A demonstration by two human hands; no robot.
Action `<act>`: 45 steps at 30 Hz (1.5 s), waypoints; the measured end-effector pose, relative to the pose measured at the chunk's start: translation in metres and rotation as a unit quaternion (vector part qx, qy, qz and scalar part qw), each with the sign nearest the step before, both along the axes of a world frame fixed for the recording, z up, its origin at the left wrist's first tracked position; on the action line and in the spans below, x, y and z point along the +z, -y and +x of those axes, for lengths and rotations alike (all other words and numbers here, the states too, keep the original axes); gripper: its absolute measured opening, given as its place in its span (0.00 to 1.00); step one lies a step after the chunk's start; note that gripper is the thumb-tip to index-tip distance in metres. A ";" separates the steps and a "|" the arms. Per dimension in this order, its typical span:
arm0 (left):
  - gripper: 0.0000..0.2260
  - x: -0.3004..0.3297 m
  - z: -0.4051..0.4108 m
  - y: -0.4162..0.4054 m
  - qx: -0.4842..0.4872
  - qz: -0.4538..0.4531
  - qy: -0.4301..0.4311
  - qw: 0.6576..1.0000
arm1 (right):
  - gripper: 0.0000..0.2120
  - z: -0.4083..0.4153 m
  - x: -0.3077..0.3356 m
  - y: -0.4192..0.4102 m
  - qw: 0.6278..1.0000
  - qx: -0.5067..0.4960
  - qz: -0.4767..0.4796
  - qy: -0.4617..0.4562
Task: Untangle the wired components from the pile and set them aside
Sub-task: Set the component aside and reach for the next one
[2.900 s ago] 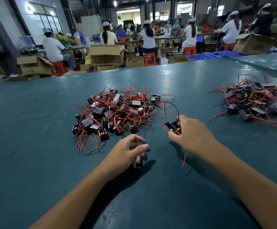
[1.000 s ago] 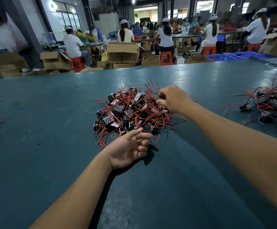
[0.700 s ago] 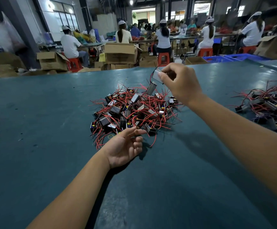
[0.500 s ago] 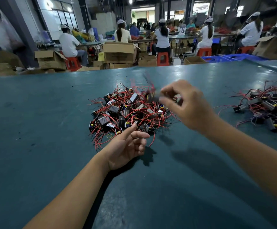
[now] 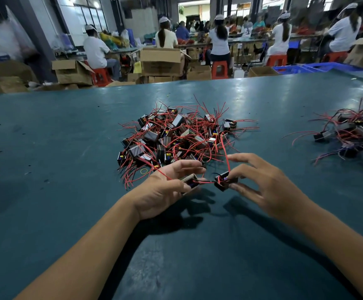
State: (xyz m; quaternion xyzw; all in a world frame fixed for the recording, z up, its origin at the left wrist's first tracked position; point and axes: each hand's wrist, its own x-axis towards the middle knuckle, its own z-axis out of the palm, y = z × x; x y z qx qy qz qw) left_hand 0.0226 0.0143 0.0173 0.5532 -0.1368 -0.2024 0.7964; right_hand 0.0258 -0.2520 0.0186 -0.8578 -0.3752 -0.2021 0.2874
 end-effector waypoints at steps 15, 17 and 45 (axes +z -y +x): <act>0.06 -0.006 0.008 -0.006 0.096 0.295 0.098 0.946 | 0.19 0.006 -0.004 0.012 0.980 -0.086 -0.175 -0.036; 0.06 -0.006 0.008 -0.009 0.101 0.415 0.175 0.887 | 0.15 0.007 -0.005 0.014 0.973 -0.086 -0.210 -0.039; 0.06 0.008 -0.002 -0.006 0.042 0.562 0.461 0.686 | 0.04 -0.015 0.015 0.003 0.999 -0.022 0.003 0.031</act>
